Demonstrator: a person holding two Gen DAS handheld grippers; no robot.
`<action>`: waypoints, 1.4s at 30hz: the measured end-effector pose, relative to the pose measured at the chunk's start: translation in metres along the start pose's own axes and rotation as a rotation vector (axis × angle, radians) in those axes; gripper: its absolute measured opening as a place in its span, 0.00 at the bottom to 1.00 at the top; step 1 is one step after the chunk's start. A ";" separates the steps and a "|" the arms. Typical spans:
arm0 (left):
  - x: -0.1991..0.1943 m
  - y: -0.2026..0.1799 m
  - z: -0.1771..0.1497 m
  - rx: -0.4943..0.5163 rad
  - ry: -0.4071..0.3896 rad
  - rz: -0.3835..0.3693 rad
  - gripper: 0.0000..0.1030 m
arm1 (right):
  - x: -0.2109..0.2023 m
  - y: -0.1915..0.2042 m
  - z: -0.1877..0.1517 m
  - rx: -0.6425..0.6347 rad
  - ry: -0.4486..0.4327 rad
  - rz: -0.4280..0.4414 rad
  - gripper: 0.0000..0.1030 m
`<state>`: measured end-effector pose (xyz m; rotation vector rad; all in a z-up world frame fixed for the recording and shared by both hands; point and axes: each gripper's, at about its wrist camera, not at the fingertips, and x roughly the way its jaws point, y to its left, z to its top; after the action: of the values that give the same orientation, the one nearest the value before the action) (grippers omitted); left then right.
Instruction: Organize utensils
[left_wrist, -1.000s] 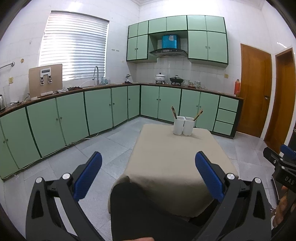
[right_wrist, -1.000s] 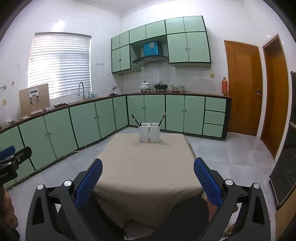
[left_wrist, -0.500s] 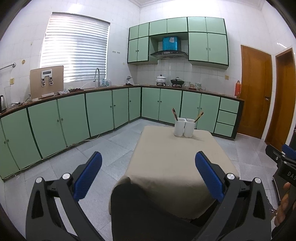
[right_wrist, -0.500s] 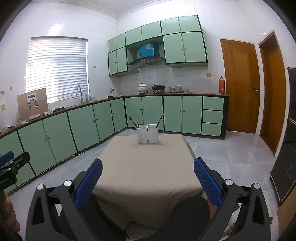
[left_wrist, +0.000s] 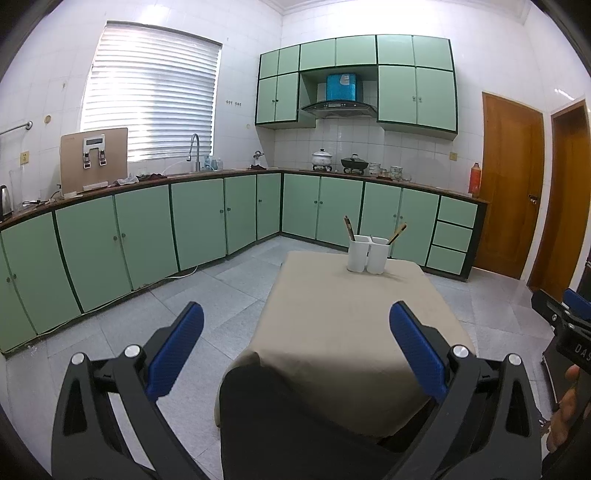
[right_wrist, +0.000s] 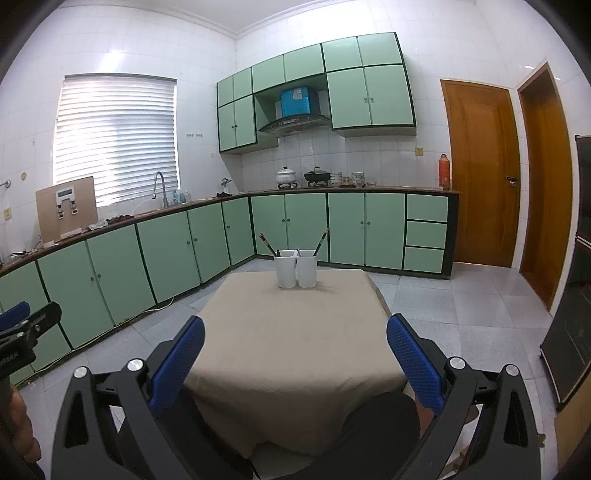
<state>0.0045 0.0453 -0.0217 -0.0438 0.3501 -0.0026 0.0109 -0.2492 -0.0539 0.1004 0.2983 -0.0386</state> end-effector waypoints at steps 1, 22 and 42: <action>0.000 0.000 0.000 0.000 0.001 -0.001 0.95 | 0.000 0.001 0.000 0.001 0.000 0.000 0.94; -0.002 0.006 0.002 -0.009 0.002 -0.012 0.95 | -0.002 -0.002 0.002 0.005 -0.002 0.007 0.94; -0.003 0.005 0.001 -0.008 -0.001 -0.013 0.95 | -0.001 -0.005 0.005 0.007 -0.002 0.012 0.94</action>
<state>0.0018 0.0506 -0.0197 -0.0537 0.3489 -0.0138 0.0108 -0.2546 -0.0497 0.1092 0.2959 -0.0277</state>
